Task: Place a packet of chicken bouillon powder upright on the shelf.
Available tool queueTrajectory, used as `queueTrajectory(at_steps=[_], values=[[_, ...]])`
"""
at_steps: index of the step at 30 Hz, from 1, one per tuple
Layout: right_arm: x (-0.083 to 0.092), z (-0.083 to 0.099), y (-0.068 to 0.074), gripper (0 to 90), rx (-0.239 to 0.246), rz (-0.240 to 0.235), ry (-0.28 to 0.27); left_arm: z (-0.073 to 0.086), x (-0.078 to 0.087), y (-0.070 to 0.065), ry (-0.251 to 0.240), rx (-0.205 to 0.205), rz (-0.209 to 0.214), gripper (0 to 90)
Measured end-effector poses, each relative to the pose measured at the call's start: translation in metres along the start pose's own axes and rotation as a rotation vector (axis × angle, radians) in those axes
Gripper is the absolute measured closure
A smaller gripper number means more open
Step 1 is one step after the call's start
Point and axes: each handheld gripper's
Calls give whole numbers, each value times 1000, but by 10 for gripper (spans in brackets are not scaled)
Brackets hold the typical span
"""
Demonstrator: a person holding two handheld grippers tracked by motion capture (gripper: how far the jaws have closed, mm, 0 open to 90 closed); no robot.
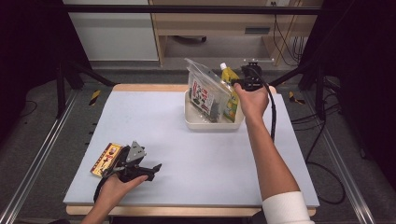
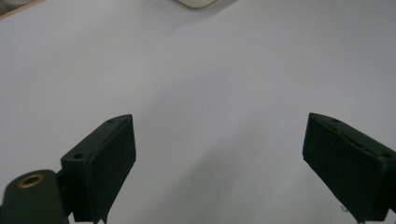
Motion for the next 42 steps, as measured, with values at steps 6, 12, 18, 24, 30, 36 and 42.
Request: queueTrajectory(at_steps=[6, 12, 18, 24, 30, 36, 42], values=[[-2, 4, 0, 900, 10, 3, 7, 0, -1, -1, 2, -1, -2, 95], [-2, 10, 2, 900, 30, 14, 6, 0, 0, -1, 4, -3, -3, 95], [-2, 14, 4, 886, 62, 33, 6, 0, 0, -1, 3, -6, -5, 95], [2, 17, 9, 743, 104, 51, -13, 0, 1, 0, -3, 0, -7, 95], [23, 29, 13, 616, 158, 101, -72, 0, 2, 1, -4, -5, -21, 92], [50, 52, 13, 518, 179, 86, -131, 0, 2, 2, -1, 0, -24, 88], [61, 83, 14, 397, 233, 127, -147, 0, 4, 4, -3, 8, -27, 87]])
Point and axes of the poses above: each handheld gripper's, and its own axes: x roughly backward along the jaws, z roughly out of its underside, y roughly to its left, and after that the axes turned 13 degrees about y, right-handed
